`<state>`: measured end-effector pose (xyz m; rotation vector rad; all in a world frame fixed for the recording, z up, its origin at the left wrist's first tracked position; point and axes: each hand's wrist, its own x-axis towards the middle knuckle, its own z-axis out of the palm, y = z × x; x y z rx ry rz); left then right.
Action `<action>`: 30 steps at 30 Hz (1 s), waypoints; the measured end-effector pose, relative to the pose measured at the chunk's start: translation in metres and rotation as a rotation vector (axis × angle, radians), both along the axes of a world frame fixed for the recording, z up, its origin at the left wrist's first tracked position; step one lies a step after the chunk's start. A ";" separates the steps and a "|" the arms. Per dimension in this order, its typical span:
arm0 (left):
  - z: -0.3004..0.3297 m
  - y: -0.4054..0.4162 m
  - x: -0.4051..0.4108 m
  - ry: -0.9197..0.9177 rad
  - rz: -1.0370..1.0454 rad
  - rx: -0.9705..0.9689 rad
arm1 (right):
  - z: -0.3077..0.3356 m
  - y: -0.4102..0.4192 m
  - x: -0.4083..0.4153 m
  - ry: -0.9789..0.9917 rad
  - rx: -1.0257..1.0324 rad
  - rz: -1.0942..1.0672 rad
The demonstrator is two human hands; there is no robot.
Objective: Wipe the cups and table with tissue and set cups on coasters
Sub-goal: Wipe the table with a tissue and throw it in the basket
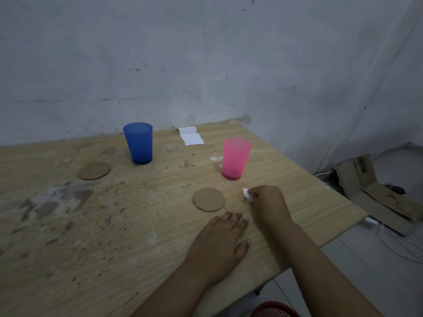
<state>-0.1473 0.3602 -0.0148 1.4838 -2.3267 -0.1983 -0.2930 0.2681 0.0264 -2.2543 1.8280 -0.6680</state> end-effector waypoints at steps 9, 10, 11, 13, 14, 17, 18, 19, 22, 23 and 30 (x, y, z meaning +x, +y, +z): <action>0.000 0.002 0.001 0.013 0.003 -0.010 | -0.002 0.022 -0.015 -0.009 -0.106 0.128; 0.000 0.001 0.001 0.013 0.002 -0.012 | -0.001 0.021 -0.018 0.014 -0.099 0.115; 0.001 0.001 0.001 0.014 0.000 -0.011 | -0.002 0.017 -0.017 0.011 -0.104 0.120; 0.001 0.001 0.002 0.021 -0.001 -0.007 | -0.002 0.011 -0.009 0.003 -0.102 0.108; 0.001 0.002 0.002 0.022 -0.003 -0.007 | -0.003 0.009 -0.004 0.011 -0.097 0.095; 0.001 0.002 0.002 0.027 -0.006 0.003 | -0.002 0.005 0.001 0.038 -0.066 0.108; 0.001 0.002 0.003 0.031 -0.006 0.004 | -0.001 0.006 -0.001 0.017 -0.054 0.133; 0.001 0.002 0.003 0.034 -0.006 0.004 | 0.000 0.007 -0.005 -0.016 -0.042 0.169; 0.000 0.002 0.002 0.033 -0.002 0.006 | 0.002 0.010 -0.019 -0.010 -0.011 0.228; 0.000 0.002 0.002 0.032 -0.002 0.006 | 0.001 0.010 -0.022 -0.003 -0.010 0.211; 0.003 0.004 0.002 0.025 0.008 0.001 | -0.002 0.002 0.009 -0.052 -0.036 0.120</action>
